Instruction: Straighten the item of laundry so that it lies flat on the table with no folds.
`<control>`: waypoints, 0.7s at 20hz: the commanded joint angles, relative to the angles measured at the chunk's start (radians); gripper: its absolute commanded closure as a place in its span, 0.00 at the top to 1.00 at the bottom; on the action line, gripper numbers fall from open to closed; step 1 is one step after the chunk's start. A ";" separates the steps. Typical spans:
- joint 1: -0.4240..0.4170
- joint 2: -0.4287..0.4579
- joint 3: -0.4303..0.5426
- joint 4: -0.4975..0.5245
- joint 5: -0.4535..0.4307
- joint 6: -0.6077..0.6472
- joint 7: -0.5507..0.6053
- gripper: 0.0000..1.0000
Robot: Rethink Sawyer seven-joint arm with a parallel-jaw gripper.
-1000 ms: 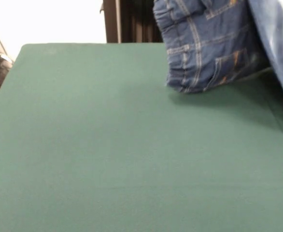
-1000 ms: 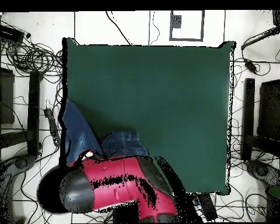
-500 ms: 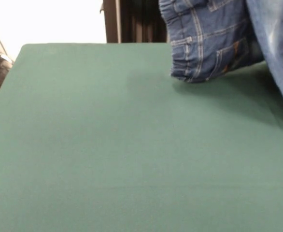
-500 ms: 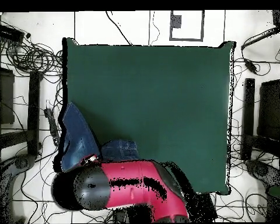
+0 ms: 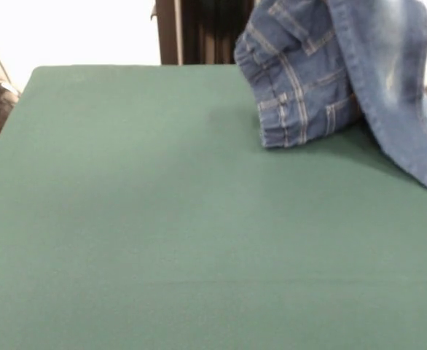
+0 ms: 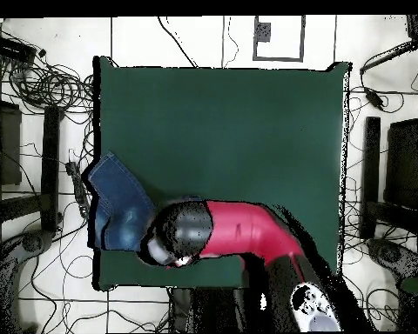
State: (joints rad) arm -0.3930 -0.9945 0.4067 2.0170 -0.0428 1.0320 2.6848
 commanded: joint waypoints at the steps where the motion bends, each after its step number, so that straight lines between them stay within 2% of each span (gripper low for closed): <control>1: -0.057 0.371 0.156 -0.196 -0.016 0.257 -0.381 0.00; 14: -0.037 0.457 0.225 -0.457 -0.084 0.471 -0.280 0.00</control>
State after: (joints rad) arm -0.4733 -0.5997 0.5034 1.7256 -0.1002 1.3743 2.6848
